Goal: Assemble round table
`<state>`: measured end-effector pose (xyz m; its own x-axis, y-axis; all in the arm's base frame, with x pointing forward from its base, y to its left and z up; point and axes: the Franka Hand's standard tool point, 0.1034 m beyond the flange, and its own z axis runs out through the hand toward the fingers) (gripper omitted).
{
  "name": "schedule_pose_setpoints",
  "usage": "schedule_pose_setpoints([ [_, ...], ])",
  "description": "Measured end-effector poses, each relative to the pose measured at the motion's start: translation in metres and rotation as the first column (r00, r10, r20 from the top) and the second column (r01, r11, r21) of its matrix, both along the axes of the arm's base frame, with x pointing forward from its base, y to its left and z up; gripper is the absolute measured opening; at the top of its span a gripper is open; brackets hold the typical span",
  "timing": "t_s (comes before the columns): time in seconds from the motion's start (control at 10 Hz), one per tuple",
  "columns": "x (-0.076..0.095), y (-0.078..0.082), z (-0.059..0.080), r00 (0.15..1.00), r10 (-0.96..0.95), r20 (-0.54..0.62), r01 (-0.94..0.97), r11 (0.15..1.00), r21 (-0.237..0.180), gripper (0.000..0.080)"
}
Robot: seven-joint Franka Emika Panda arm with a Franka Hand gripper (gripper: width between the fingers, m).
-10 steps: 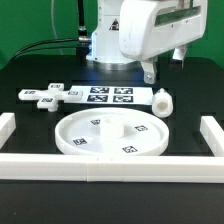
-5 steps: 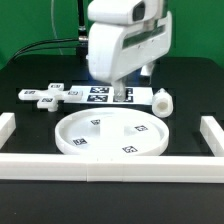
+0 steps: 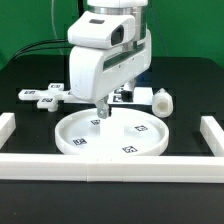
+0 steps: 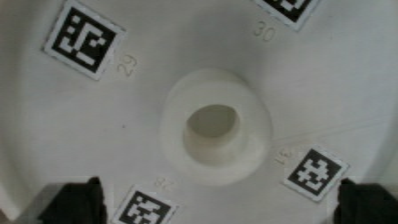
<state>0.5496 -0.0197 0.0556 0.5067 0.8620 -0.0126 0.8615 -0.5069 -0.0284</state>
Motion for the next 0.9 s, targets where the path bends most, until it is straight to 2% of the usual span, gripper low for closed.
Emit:
schedule_pose_setpoints([
  [0.1,0.0,-0.002,-0.003,1.0,0.017,0.004,-0.017,1.0,0.001,0.065],
  [0.3,-0.001,-0.004,-0.023,1.0,0.026,-0.002,-0.026,1.0,0.007,0.065],
  [0.6,-0.005,-0.003,-0.036,0.999,0.025,-0.019,-0.025,1.0,0.011,0.065],
  [0.9,-0.008,-0.006,-0.043,0.999,0.023,-0.026,-0.022,1.0,0.012,0.065],
])
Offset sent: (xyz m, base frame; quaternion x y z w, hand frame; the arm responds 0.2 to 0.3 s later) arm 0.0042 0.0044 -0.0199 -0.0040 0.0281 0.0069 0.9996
